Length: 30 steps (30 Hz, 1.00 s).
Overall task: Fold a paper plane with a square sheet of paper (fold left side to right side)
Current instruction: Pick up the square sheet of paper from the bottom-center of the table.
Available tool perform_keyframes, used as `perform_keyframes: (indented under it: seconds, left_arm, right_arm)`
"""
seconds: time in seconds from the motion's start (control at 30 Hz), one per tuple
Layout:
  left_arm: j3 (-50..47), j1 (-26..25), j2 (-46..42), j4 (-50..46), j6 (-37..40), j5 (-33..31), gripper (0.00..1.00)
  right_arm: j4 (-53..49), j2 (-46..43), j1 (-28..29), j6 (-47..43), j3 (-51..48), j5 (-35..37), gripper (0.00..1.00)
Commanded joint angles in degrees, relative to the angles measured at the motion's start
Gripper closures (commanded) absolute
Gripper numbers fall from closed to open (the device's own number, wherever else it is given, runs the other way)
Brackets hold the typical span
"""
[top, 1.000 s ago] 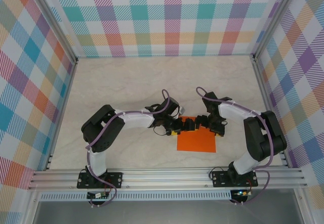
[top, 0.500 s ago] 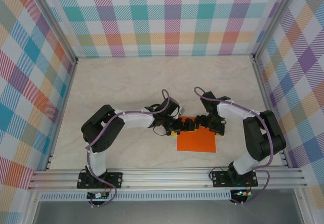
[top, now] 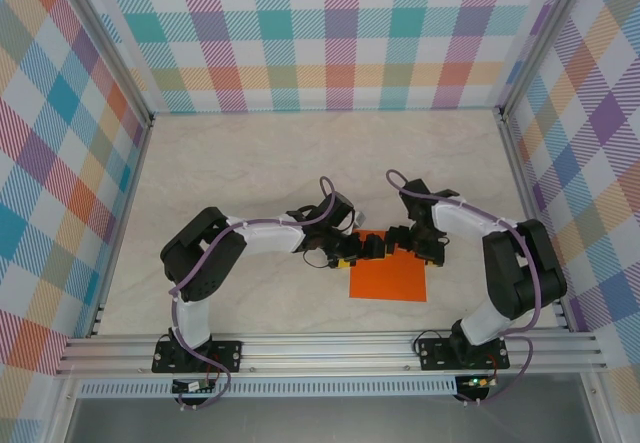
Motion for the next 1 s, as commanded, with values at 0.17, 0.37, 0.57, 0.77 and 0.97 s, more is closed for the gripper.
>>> perform_keyframes:
  seconds: [0.17,0.37,0.57,0.77,0.97]
  left_arm:
    - [0.9,-1.3,1.1,0.2,-0.3,-2.3,0.0]
    - [0.9,-1.3,0.9,0.0,-0.1,-2.2,0.0]
    - [1.1,-1.3,1.0,-0.2,0.0,-2.1,0.0]
    - [1.3,-1.4,1.2,-0.2,0.0,-2.2,0.0]
    - [1.4,-1.3,1.5,0.0,0.0,-2.0,0.0]
  right_arm:
    - [-1.4,2.2,-2.9,-5.5,8.2,-0.4,0.0]
    - [-0.6,6.8,-2.9,-5.3,10.4,2.3,0.0]
    - [-0.7,8.1,-2.9,-4.6,10.3,2.8,0.0]
    - [0.9,8.2,-2.9,-3.5,6.7,-1.3,0.0]
    - [1.3,7.9,-1.4,-2.5,3.6,-3.3,0.0]
